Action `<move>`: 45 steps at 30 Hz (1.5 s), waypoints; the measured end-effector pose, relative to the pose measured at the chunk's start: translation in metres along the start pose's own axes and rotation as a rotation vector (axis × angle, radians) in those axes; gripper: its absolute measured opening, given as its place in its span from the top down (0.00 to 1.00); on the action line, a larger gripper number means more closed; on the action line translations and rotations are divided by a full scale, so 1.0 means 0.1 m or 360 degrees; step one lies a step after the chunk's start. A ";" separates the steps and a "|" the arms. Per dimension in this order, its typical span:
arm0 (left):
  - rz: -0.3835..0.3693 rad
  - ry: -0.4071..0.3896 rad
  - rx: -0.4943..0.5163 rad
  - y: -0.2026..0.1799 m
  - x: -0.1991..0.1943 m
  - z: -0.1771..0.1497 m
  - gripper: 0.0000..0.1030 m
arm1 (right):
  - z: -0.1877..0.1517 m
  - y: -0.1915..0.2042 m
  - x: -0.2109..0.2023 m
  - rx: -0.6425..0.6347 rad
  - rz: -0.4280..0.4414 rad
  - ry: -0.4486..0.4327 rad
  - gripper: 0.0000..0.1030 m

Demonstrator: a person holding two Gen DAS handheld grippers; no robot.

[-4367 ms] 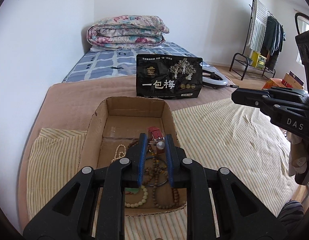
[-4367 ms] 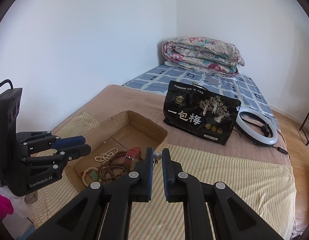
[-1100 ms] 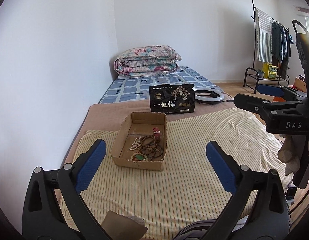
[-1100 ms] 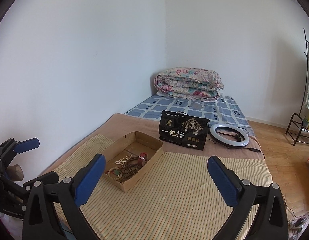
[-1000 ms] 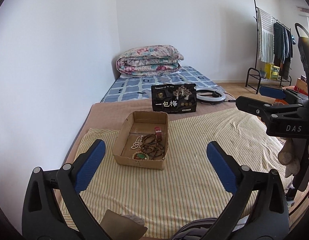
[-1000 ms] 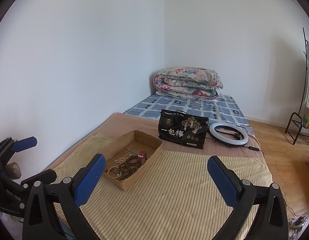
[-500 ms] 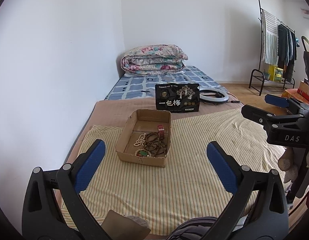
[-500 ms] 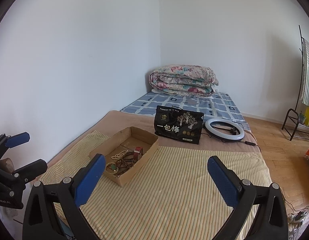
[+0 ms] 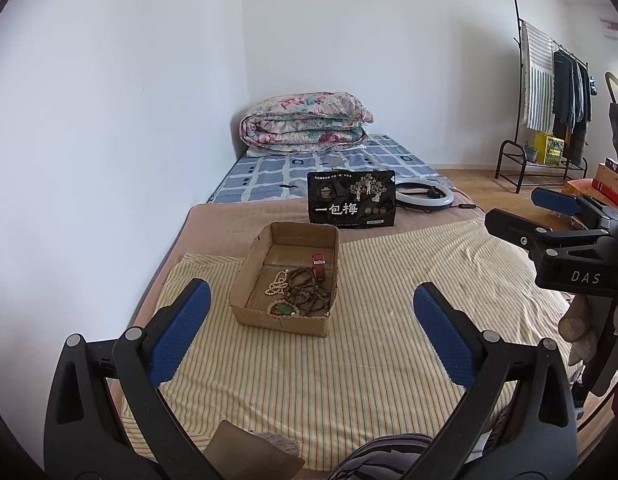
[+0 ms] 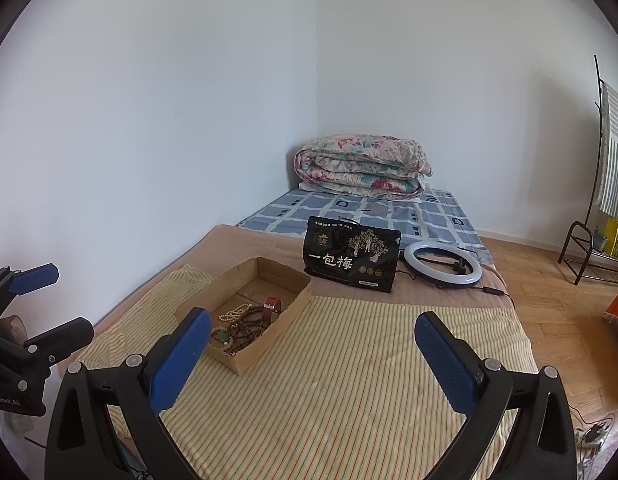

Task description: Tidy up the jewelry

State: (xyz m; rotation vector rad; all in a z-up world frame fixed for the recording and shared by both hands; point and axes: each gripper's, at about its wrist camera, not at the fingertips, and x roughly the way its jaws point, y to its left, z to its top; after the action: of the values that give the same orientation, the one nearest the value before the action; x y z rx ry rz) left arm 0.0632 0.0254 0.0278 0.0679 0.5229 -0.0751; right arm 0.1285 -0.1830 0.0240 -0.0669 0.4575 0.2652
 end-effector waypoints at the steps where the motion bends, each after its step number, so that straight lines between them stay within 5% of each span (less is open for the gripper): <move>1: -0.0001 0.0000 -0.0001 0.00 0.00 0.00 0.00 | 0.00 0.01 0.00 -0.0003 0.0001 0.0003 0.00; 45: 0.0014 0.0021 -0.0033 0.00 0.00 -0.01 0.00 | -0.05 -0.01 0.03 -0.0003 0.0019 0.0046 0.00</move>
State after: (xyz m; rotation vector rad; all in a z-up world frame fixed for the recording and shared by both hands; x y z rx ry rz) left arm 0.0627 0.0253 0.0274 0.0507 0.5367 -0.0604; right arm 0.1294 -0.1841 0.0178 -0.0700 0.4864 0.2766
